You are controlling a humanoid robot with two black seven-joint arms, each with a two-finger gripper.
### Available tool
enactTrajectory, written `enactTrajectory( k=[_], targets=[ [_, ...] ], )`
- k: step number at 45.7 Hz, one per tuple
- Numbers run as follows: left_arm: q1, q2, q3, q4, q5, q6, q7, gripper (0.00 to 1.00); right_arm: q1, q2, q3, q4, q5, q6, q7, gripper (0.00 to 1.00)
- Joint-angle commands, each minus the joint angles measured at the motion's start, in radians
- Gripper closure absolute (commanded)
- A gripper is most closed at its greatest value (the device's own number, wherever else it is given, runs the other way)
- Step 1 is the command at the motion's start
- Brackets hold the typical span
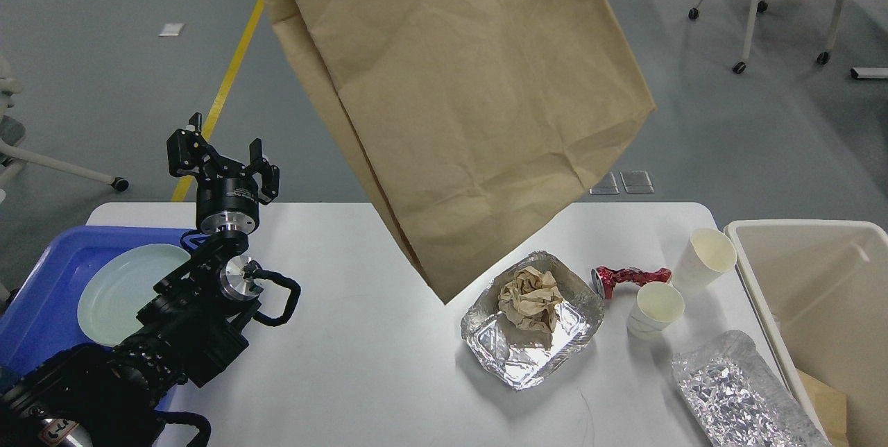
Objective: Tidy desktop
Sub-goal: 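Lift the brown paper bag and carry it over the white bin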
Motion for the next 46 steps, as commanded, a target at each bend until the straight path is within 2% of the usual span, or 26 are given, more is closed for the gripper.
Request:
enactTrajectory(
  k=[1, 10, 24, 30, 36, 37, 38, 43, 44, 46],
  targets=[
    [0.000, 0.000, 0.000, 0.000, 0.000, 0.000, 0.000, 0.00, -0.099, 0.012, -0.051, -0.049, -0.118, 0.000, -0.050, 1.00],
    [0.000, 0.000, 0.000, 0.000, 0.000, 0.000, 0.000, 0.00, -0.363, 0.009, -0.114, -0.164, -0.392, 0.000, -0.061, 1.00],
    [0.000, 0.000, 0.000, 0.000, 0.000, 0.000, 0.000, 0.00, -0.736, 0.069, -0.313, -0.512, -0.529, 0.000, -0.063, 1.00],
    [0.000, 0.000, 0.000, 0.000, 0.000, 0.000, 0.000, 0.00, -0.869, 0.100, -0.450, -0.644, -0.517, -0.104, -0.061, 1.00],
    [0.000, 0.000, 0.000, 0.000, 0.000, 0.000, 0.000, 0.00, -1.007, 0.106, -0.504, -0.744, -0.498, -0.168, -0.061, 1.00],
    [0.000, 0.000, 0.000, 0.000, 0.000, -0.001, 0.000, 0.00, -1.032, 0.106, -0.505, -0.761, -0.495, -0.176, -0.063, 0.94],
    [0.000, 0.000, 0.000, 0.000, 0.000, -0.001, 0.000, 0.00, -1.058, 0.106, -0.505, -0.778, -0.495, -0.184, -0.063, 0.84],
    [0.000, 0.000, 0.000, 0.000, 0.000, -0.004, 0.000, 0.00, -1.161, 0.107, -0.507, -0.844, -0.494, -0.233, -0.063, 0.11],
    [0.002, 0.000, 0.000, 0.000, 0.000, -0.004, 0.000, 0.00, -1.170, 0.107, -0.508, -0.850, -0.494, -0.236, -0.063, 0.02],
    [0.000, 0.000, 0.000, 0.000, 0.000, -0.004, 0.000, 0.00, -1.179, 0.109, -0.513, -0.851, -0.494, -0.241, -0.063, 0.01]
  ],
)
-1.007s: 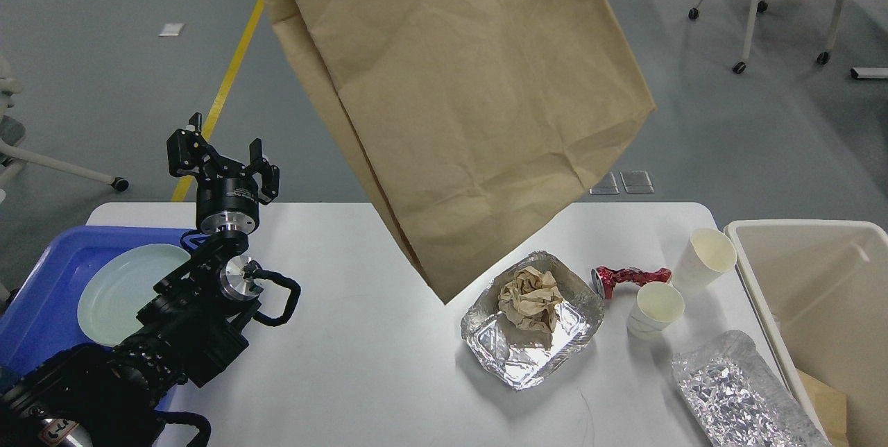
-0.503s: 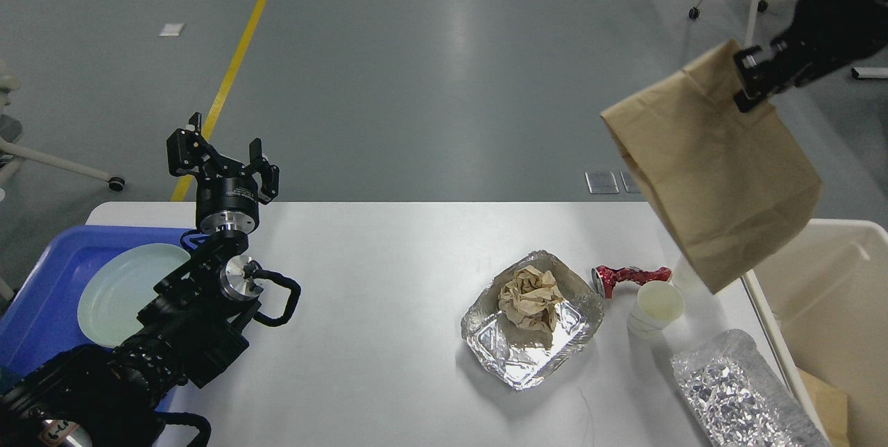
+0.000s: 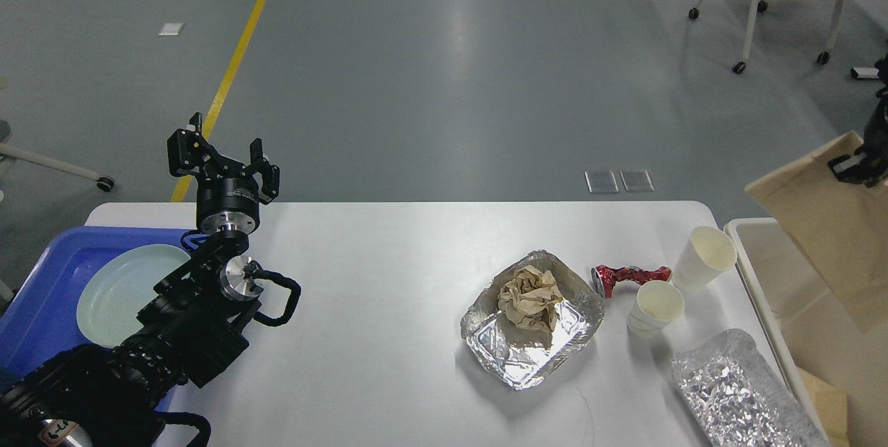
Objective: Tidy desktop
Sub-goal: 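Lift the brown paper bag and carry it over the white bin, then release the bag into the bin and raise the right gripper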
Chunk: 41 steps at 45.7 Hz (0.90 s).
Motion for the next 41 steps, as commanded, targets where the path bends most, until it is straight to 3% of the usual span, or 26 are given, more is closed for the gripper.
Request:
enactTrajectory(
  k=[1, 10, 19, 26, 41],
  targets=[
    [0.000, 0.000, 0.000, 0.000, 0.000, -0.001, 0.000, 0.00, -0.061, 0.002, -0.007, -0.034, 0.002, -0.029, -0.001, 0.01],
    [0.000, 0.000, 0.000, 0.000, 0.000, -0.001, 0.000, 0.00, -0.034, -0.004, 0.002, -0.032, 0.014, -0.034, -0.001, 0.00],
    [0.000, 0.000, 0.000, 0.000, 0.000, -0.001, 0.000, 0.00, 0.118, -0.003, 0.046, 0.030, 0.087, -0.020, 0.007, 0.00],
    [0.000, 0.000, 0.000, 0.000, 0.000, -0.001, 0.000, 0.00, 0.326, -0.003, 0.051, 0.236, 0.178, 0.017, 0.012, 0.00],
    [0.000, 0.000, 0.000, 0.000, 0.000, -0.001, 0.000, 0.00, 0.797, 0.079, 0.114, 0.659, 0.600, 0.213, 0.005, 0.00]
  ],
)
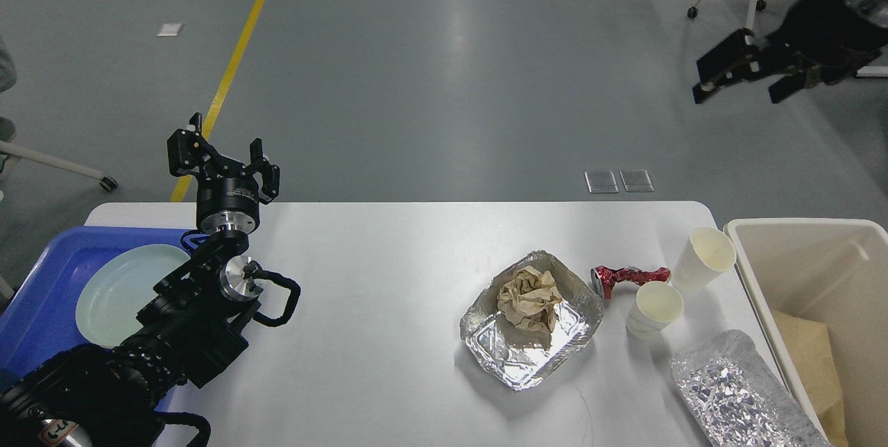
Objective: Tidy desktop
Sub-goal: 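Release the bag into the bin and raise the right gripper, then move the right gripper down to the farther white paper cup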
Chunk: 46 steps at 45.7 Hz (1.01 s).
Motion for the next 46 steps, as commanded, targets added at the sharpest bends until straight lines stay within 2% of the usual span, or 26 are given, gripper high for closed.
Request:
enactTrajectory(
  k=[1, 13, 22, 31, 37, 46],
  targets=[
    [0.000, 0.000, 0.000, 0.000, 0.000, 0.000, 0.000, 0.00, 0.153, 0.024, 0.054, 0.128, 0.118, 0.045, -0.002, 0.00],
    [0.001, 0.000, 0.000, 0.000, 0.000, 0.000, 0.000, 0.00, 0.282, 0.011, 0.229, 0.205, 0.241, 0.045, -0.005, 0.00],
    [0.001, 0.000, 0.000, 0.000, 0.000, 0.000, 0.000, 0.00, 0.267, 0.022, 0.229, 0.202, 0.304, 0.045, -0.014, 0.00],
    [0.001, 0.000, 0.000, 0.000, 0.000, 0.000, 0.000, 0.00, 0.042, 0.021, 0.184, 0.189, 0.102, 0.045, -0.056, 0.00],
    [0.001, 0.000, 0.000, 0.000, 0.000, 0.000, 0.000, 0.00, -0.148, 0.037, 0.144, 0.119, 0.049, -0.114, -0.060, 0.00],
    [0.001, 0.000, 0.000, 0.000, 0.000, 0.000, 0.000, 0.00, -0.443, 0.110, 0.131, -0.148, 0.049, -0.263, -0.060, 0.00]
  ],
)
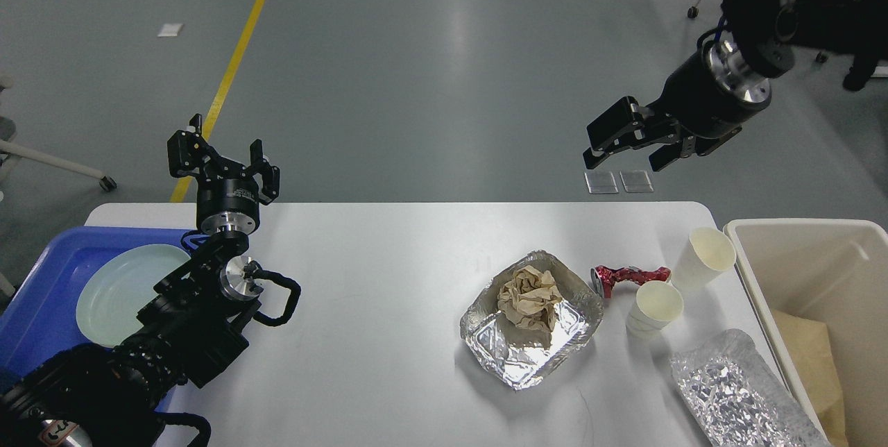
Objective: Tidy desktop
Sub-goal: 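Move the right gripper down to the farther white paper cup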
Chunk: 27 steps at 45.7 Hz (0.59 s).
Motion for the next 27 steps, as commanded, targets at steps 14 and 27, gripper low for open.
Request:
enactTrajectory(
  k=[14, 27],
  targets=[
    [0.000, 0.000, 0.000, 0.000, 0.000, 0.000, 0.000, 0.00, -0.413, 0.079, 0.000, -0.376, -0.015, -0.106, 0.003, 0.01],
    [0.000, 0.000, 0.000, 0.000, 0.000, 0.000, 0.000, 0.00, -0.596, 0.094, -0.006, -0.568, -0.015, -0.104, -0.026, 0.02]
  ],
)
